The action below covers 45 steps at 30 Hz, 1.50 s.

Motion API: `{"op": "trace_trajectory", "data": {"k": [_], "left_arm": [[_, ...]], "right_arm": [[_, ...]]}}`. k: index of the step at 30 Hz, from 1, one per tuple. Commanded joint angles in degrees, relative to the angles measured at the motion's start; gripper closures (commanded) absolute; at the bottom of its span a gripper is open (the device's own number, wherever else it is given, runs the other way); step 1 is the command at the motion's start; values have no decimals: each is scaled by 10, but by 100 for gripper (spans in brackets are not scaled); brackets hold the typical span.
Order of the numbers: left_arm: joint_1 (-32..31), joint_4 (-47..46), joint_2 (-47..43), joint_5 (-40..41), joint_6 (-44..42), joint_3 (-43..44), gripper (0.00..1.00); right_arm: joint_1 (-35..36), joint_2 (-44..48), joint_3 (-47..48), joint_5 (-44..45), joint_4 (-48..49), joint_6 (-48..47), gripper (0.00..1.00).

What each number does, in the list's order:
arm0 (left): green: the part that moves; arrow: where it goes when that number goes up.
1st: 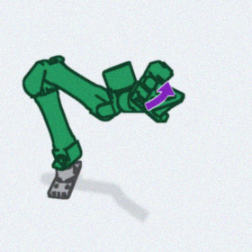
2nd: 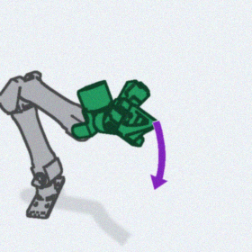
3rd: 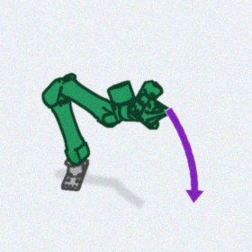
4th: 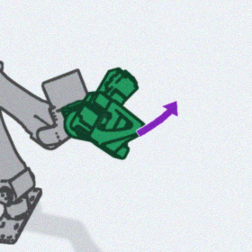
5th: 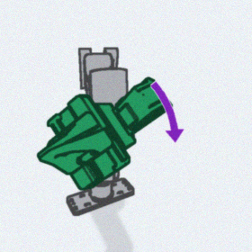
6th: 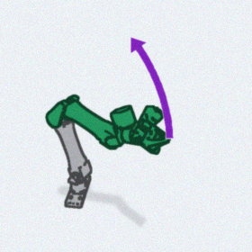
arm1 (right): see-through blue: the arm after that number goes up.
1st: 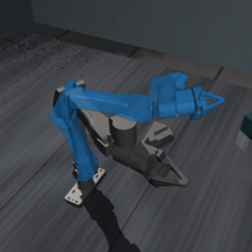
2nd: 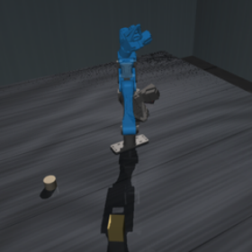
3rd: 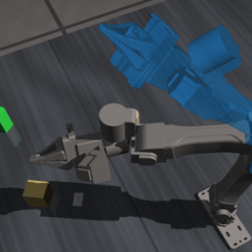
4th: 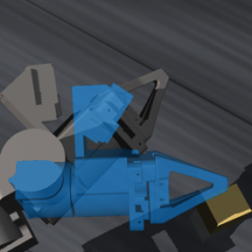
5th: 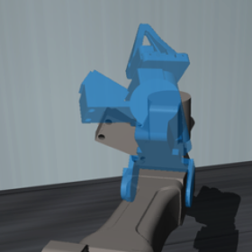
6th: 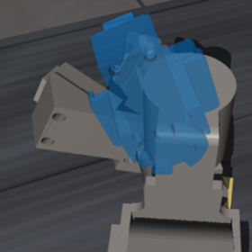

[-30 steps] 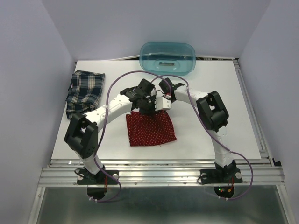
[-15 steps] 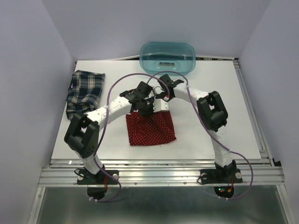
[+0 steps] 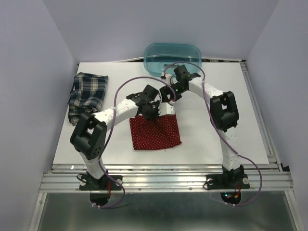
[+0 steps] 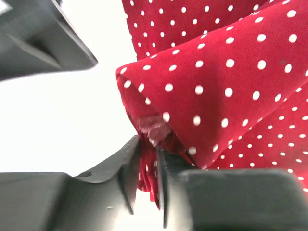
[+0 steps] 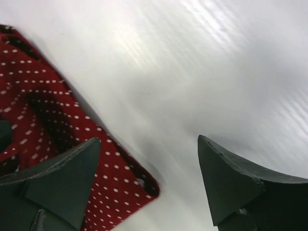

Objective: Fold and stack the skirts
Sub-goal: Fold the skirt

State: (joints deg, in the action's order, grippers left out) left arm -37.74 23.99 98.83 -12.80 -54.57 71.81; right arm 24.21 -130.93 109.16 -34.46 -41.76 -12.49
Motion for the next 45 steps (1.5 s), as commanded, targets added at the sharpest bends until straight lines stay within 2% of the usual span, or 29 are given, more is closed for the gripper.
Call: {"op": "trace_trajectory", "data": {"k": [1, 3, 8, 11, 13, 14, 17, 19, 22, 25, 28, 32, 39, 43, 45], "left_arm": [[9, 6, -6, 10, 8, 56, 63], [13, 15, -9, 17, 22, 88, 47], [45, 37, -34, 19, 67, 159, 41], [67, 71, -57, -22, 123, 176, 42], [76, 77, -78, -64, 175, 139, 44], [80, 72, -99, -82, 197, 118, 46], [94, 31, -128, -157, 275, 13, 54], [107, 13, -130, -203, 305, -18, 57], [126, -23, -116, -246, 360, -56, 59], [142, -46, -82, -273, 379, -73, 61], [167, -72, -51, -279, 401, -83, 61], [214, -85, 17, -276, 424, -77, 63], [259, -71, 78, -213, 419, -58, 65], [271, -66, 73, -213, 412, -42, 65], [275, -55, 50, -225, 395, -33, 61]], "right_arm": [[-43, 49, 25, 29, 17, 34, 13], [-67, 65, 21, 35, 14, 37, 13], [-86, 157, -18, 40, -9, 22, 15], [-86, 221, -38, 0, -37, 19, 25], [-80, 251, -68, -24, -41, 33, 37], [-64, 264, -81, -33, -42, 38, 40], [-10, 311, -166, -61, -28, 61, 47], [15, 321, -203, -69, -5, 79, 48], [44, 312, -245, -97, 21, 91, 51], [60, 295, -272, -112, 48, 96, 52], [66, 271, -282, -112, 63, 98, 52], [66, 204, -267, -70, 77, 91, 54], [41, 147, -261, 10, 90, 76, 57], [41, 165, -279, 26, 91, 67, 56], [41, 178, -280, 13, 86, 76, 55]]}}
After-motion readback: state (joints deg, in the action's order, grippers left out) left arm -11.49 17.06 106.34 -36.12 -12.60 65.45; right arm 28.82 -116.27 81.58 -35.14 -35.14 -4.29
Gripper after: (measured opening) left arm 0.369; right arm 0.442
